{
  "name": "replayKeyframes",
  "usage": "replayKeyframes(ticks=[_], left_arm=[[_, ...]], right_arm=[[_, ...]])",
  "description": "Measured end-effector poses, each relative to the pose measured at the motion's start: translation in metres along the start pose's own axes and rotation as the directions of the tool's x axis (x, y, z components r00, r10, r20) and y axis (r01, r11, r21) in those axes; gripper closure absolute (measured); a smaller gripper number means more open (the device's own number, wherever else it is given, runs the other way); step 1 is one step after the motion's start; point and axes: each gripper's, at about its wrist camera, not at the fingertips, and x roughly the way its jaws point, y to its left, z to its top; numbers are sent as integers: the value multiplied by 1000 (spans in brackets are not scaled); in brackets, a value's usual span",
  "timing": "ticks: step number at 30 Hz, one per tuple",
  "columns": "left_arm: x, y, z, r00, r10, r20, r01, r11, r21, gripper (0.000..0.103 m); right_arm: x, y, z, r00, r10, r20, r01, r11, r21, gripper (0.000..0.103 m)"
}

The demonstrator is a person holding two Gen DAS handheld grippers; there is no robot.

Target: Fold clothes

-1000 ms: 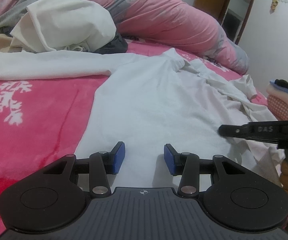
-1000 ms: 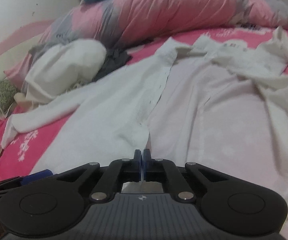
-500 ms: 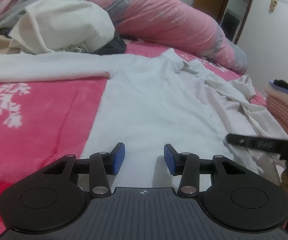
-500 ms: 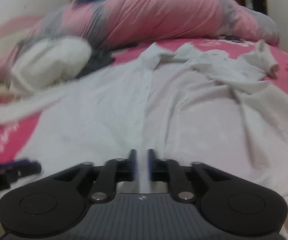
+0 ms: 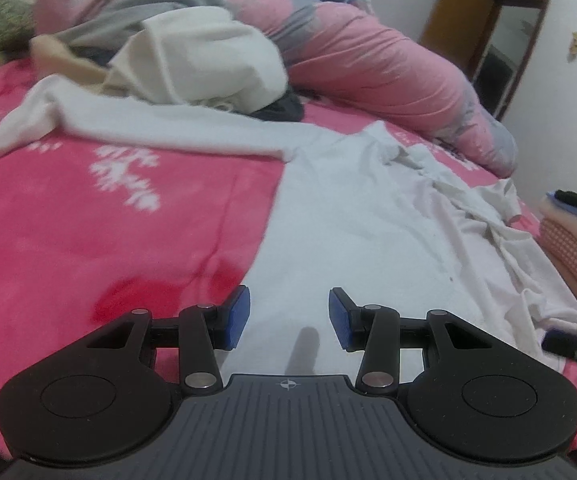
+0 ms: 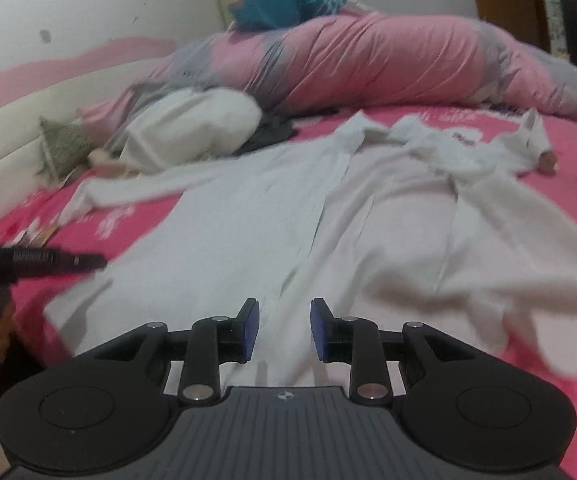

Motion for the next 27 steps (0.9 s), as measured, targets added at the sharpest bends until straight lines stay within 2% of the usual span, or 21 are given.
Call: replayKeyframes(ticks=[5, 8, 11, 14, 16, 18, 20, 21, 23, 26, 27], left_arm=[[-13, 6, -11, 999, 42, -15, -42, 999, -25, 59], [-20, 0, -11, 999, 43, 2, -43, 999, -20, 59], [-23, -24, -9, 1000, -11, 11, 10, 999, 38, 59], [-21, -59, -9, 995, -101, -2, 100, 985, 140, 59], [-16, -97, -14, 977, -207, -47, 212, 948, 237, 59], [-9, -135, -23, 945, -307, -109, 326, 890, 319, 59], [0, -175, -35, 911, -375, -169, 411, 819, 401, 56], [5, -194, -41, 898, -394, -195, 439, 784, 439, 56], [20, -228, -54, 897, -381, -223, 441, 736, 514, 56], [44, -266, -70, 932, -299, -205, 360, 704, 612, 56], [51, -273, -73, 937, -288, -198, 346, 695, 630, 56]], right_arm=[[-23, -21, -13, 1000, -19, -5, 19, 997, 73, 74], [-37, -33, -21, 1000, -30, -8, 30, 993, 116, 73], [-51, -45, -29, 999, -41, -12, 42, 986, 159, 73], [-74, -78, -25, 982, -186, 38, 173, 959, 224, 72], [-84, -92, -25, 964, -260, 45, 245, 944, 219, 67], [-90, -108, -26, 951, -308, 38, 287, 919, 271, 62], [-95, -135, -31, 952, -305, 24, 270, 875, 401, 62], [-97, -151, -35, 958, -287, 20, 242, 841, 485, 62], [-95, -166, -42, 967, -255, 30, 193, 799, 570, 62], [-92, -189, -53, 977, -208, 52, 118, 722, 682, 62], [-91, -196, -56, 979, -193, 61, 92, 693, 715, 62]])
